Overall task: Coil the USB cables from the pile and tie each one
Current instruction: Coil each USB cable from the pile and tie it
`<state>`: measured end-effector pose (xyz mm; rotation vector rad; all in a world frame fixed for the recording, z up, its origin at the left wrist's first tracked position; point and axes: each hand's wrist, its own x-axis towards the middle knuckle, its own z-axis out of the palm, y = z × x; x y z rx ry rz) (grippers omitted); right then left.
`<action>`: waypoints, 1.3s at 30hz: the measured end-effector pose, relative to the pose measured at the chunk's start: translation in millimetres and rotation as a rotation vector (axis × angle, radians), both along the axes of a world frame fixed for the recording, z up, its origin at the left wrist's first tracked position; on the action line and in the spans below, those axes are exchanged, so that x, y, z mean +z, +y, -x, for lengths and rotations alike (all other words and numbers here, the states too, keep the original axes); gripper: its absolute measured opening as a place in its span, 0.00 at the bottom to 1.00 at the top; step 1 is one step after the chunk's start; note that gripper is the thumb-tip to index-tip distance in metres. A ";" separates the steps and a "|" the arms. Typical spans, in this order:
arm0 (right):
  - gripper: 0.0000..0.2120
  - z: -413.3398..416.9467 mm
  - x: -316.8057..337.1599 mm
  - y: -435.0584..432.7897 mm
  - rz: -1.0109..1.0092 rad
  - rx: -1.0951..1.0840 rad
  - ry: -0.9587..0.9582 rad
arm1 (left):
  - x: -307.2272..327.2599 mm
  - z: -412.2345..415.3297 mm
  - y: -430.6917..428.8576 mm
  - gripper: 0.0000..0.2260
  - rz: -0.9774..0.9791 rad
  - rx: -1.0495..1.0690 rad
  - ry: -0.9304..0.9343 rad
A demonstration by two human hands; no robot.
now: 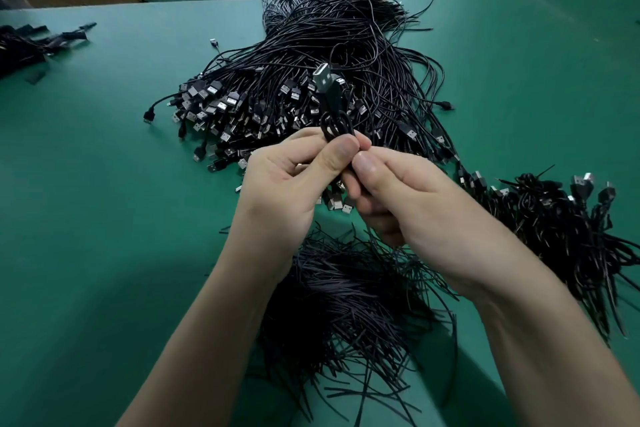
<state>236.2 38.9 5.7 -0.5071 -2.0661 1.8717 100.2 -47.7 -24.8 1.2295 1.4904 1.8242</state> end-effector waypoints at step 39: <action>0.18 -2.2 -4.2 8.9 -0.536 -0.282 -0.037 | 26.9 21.8 -27.3 0.07 0.507 0.168 0.366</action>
